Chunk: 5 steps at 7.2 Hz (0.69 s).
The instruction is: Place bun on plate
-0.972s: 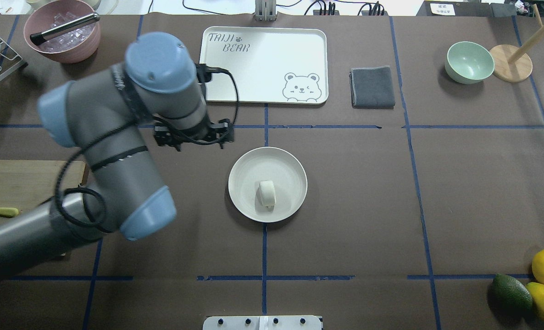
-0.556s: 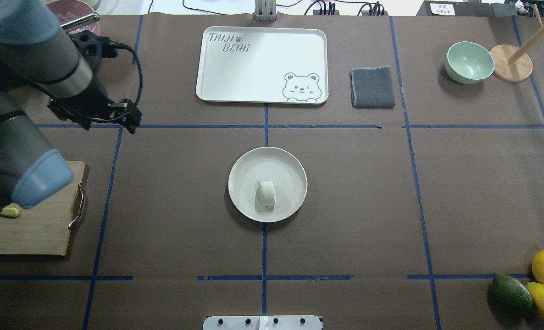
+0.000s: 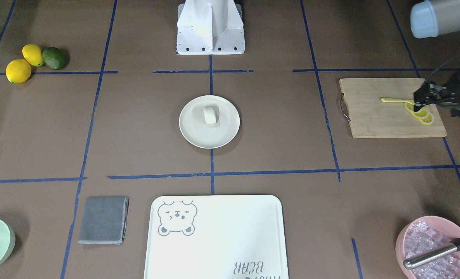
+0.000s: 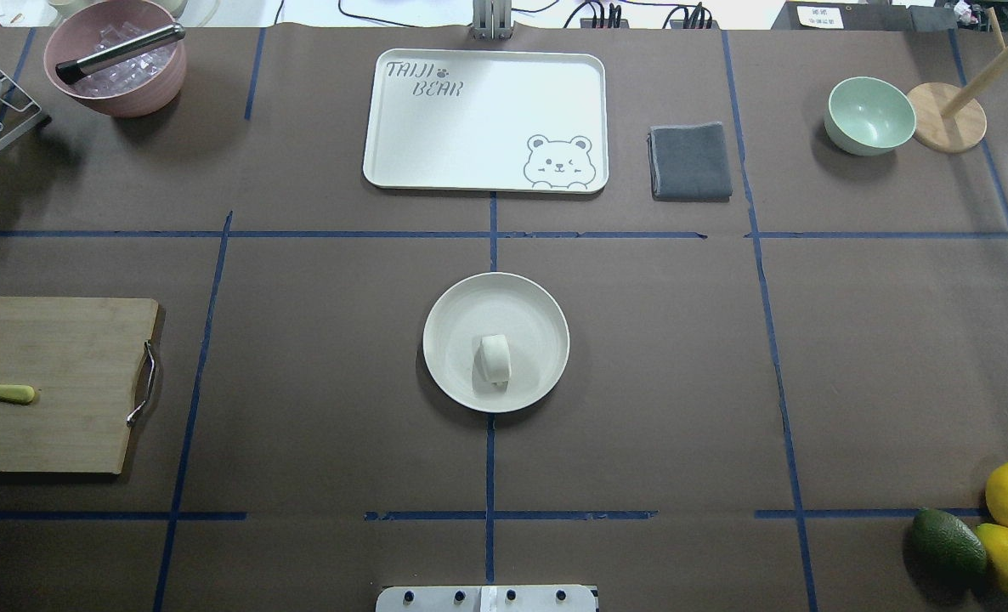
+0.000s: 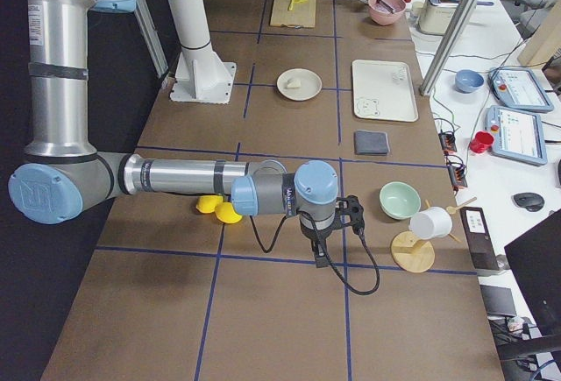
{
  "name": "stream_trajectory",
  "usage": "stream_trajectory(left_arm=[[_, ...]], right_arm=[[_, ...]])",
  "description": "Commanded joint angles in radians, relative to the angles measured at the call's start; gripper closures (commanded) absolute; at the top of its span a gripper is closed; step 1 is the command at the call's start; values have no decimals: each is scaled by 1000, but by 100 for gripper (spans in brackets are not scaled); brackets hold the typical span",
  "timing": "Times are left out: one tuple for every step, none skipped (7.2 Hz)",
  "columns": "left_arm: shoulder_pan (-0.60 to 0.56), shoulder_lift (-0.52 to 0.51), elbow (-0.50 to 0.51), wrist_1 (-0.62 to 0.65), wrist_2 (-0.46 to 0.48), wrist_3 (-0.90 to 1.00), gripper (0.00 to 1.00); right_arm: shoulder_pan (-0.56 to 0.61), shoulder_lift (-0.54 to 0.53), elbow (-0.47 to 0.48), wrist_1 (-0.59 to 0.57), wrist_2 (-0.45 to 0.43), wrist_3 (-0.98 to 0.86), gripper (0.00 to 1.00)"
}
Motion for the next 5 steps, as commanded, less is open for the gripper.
stream_trajectory(left_arm=[[-192, 10, 179, -3, -46, 180, 0], [-226, 52, 198, -4, -55, 192, 0], [-231, 125, 198, -59, -118, 194, 0], [-242, 181, 198, -132, -155, 185, 0], [-242, 184, 198, -141, -155, 183, 0]], right_arm=[[0, -3, 5, 0, 3, 4, 0], [0, -3, 5, 0, 4, 4, 0], [0, -3, 9, 0, 4, 4, 0], [0, -5, 18, 0, 6, 4, 0], [0, -5, 18, 0, 6, 4, 0]])
